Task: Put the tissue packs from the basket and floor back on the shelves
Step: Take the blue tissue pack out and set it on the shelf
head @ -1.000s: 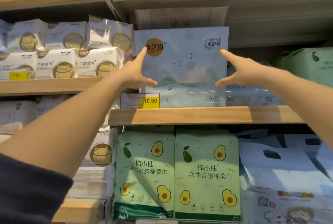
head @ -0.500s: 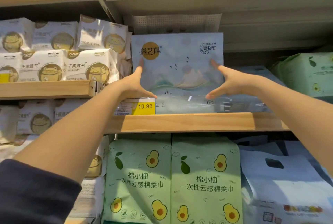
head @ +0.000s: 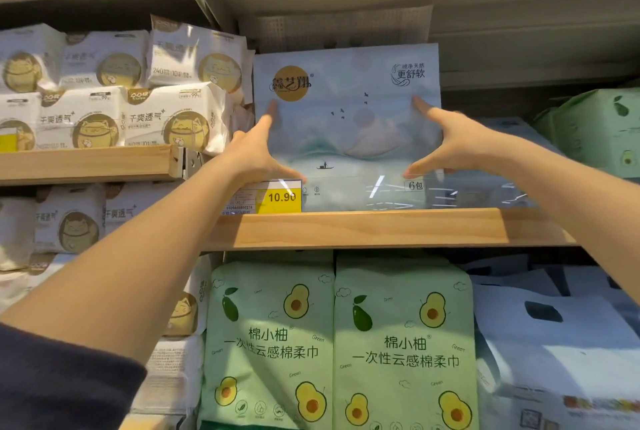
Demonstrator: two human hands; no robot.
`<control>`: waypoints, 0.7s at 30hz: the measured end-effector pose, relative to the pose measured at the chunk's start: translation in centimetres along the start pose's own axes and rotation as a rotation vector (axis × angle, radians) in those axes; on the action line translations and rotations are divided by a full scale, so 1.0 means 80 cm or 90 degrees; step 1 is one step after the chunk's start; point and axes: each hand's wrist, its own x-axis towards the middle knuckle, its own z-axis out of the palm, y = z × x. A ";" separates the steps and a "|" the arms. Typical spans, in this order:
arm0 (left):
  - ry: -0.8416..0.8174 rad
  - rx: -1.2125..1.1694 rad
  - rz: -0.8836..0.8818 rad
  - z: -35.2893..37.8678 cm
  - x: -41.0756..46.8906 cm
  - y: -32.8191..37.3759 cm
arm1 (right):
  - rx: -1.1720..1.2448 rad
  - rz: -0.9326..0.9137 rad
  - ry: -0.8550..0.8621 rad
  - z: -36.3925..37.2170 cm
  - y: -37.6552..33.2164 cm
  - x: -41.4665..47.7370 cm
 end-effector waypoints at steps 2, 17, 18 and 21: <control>0.014 -0.002 -0.005 -0.001 -0.002 0.002 | -0.003 -0.010 0.016 0.000 -0.001 -0.001; 0.000 0.004 -0.022 0.002 0.000 0.009 | -0.115 -0.005 -0.012 0.006 0.001 0.002; 0.011 -0.002 -0.020 0.002 -0.001 0.008 | -0.102 -0.002 -0.009 0.006 0.000 0.001; 0.041 -0.012 -0.009 0.002 -0.003 0.007 | -0.064 0.009 0.001 0.006 -0.001 -0.001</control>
